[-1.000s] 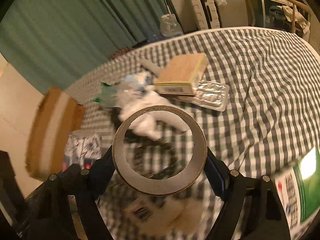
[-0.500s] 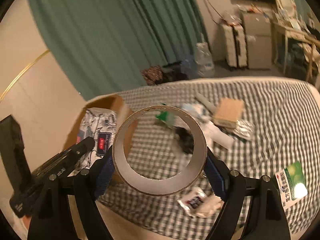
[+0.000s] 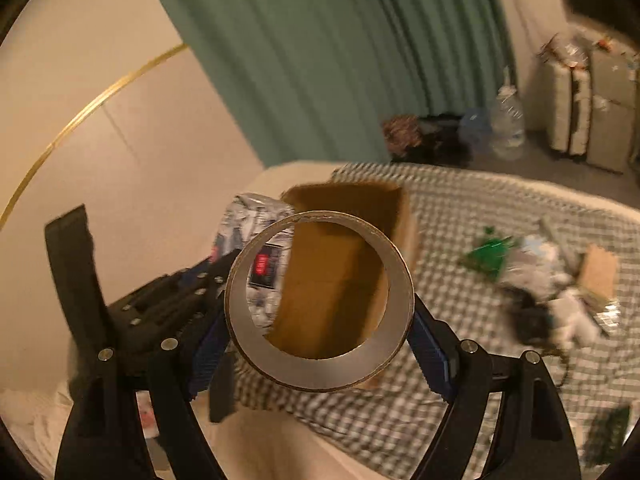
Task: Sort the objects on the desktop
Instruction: 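Carry the packet and tape roll to the cardboard box and release both, then grasp the lace cloth with the left gripper while the right grasps the green medicine box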
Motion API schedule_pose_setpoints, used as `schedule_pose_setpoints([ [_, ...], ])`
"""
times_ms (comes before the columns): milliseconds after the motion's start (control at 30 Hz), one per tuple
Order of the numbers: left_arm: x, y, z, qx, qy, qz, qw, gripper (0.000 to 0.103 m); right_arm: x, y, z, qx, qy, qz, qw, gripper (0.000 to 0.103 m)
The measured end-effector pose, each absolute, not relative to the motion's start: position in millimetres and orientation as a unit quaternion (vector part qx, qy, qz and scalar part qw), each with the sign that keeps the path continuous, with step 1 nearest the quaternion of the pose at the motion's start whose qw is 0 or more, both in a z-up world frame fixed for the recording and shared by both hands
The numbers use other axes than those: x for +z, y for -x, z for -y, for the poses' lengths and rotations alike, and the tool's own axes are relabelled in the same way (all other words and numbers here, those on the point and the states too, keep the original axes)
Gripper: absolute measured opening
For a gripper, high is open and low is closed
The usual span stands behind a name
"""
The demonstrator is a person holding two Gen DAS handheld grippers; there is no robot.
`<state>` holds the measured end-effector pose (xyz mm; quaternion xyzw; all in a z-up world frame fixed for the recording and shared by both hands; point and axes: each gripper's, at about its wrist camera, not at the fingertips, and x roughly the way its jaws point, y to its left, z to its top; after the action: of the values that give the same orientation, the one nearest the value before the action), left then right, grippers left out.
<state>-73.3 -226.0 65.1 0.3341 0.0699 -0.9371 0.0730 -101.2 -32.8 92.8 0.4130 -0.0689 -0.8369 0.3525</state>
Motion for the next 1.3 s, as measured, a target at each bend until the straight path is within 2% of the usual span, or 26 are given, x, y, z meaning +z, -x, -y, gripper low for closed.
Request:
schedule_pose_setpoints([
  [133,27.8,82.5,252.3,-0.927,-0.362,-0.074,0.072,0.014,63.1,121.2,63.7,-0.813,-0.451,0.073,0.362,0.082],
  [333,8.2,80.1,271.3,-0.923,-0.372,-0.076,0.067,0.016,31.2,143.5,97.1,-0.796,-0.486,0.078,0.354,0.083],
  [367,7.8,80.4,272.3,-0.922,-0.373,-0.075,0.073,0.024,26.7,148.9,99.9,-0.793,-0.491,0.087,0.349,0.083],
  [400,7.5,80.4,273.4,-0.921,-0.375,-0.075,0.08,0.05,25.4,151.9,102.3,-0.792,-0.495,0.095,0.345,0.085],
  [433,7.1,80.6,275.2,-0.918,-0.379,-0.073,0.095,0.068,23.1,155.7,102.6,-0.79,-0.496,0.105,0.344,0.095],
  [467,6.7,80.4,276.4,-0.916,-0.38,-0.074,0.11,0.091,24.0,155.9,102.1,-0.793,-0.492,0.113,0.341,0.099],
  [700,14.3,71.5,262.8,-0.922,-0.368,-0.056,0.104,0.093,38.5,154.1,61.4,-0.83,-0.458,0.113,0.298,0.101],
  [867,33.7,62.4,214.8,-0.928,-0.366,-0.047,0.055,0.093,59.6,139.3,0.7,-0.866,-0.432,0.071,0.241,0.101],
  [1000,37.3,52.9,154.2,-0.925,-0.374,-0.068,-0.007,0.097,74.0,125.7,-72.9,-0.882,-0.425,0.06,0.196,0.101],
  [1100,32.9,51.0,89.1,-0.921,-0.383,-0.05,-0.053,0.097,75.4,116.5,-128.0,-0.89,-0.429,0.047,0.148,0.101],
  [1300,-5.2,52.4,-8.3,-0.896,-0.436,-0.043,-0.074,0.097,57.3,89.4,-217.9,-0.893,-0.443,0.004,0.08,0.101],
])
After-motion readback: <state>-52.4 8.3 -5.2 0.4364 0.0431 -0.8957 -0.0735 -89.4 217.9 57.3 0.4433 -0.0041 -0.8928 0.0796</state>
